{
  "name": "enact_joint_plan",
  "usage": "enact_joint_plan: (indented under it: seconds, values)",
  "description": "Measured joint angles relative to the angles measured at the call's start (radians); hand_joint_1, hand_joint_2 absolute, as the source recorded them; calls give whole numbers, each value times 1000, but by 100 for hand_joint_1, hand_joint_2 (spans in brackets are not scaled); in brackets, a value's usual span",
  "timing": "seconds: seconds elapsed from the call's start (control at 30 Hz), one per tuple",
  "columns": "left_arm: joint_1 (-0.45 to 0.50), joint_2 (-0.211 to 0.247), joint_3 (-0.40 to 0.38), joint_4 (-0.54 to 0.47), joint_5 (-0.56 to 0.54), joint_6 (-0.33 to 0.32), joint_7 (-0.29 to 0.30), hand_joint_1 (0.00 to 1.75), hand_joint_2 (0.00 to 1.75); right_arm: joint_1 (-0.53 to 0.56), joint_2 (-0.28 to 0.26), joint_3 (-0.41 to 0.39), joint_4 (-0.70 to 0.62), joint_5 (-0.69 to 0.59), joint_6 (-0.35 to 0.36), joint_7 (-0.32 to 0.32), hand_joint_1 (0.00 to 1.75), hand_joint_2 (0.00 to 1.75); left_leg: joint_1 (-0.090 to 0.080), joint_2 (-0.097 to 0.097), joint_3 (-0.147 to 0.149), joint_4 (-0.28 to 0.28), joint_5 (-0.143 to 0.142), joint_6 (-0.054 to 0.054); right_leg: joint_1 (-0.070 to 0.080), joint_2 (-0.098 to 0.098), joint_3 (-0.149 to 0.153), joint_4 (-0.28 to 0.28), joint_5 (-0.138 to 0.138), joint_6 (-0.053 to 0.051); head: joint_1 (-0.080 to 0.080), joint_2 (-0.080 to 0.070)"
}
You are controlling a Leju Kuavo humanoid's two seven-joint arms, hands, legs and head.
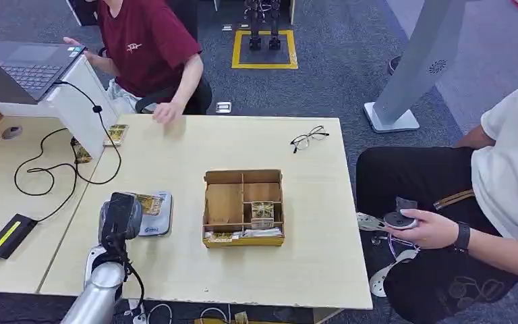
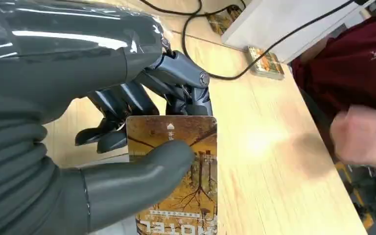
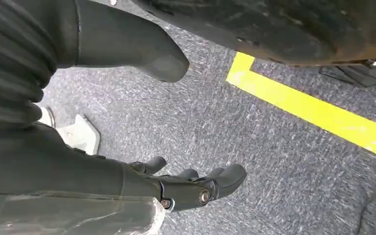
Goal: Pass the card to the sensor for recognition and then transmit it.
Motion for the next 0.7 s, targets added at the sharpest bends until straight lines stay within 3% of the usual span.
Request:
enact_joint_plan:
  seconds: [0.7]
  values:
    - [-52,-16,-1,203,-128,97,-3,175,175,24,-13,32,-88,33,8,55,0,175,0,0,0,0,0,0,0,0,1,0,0,0,0,0]
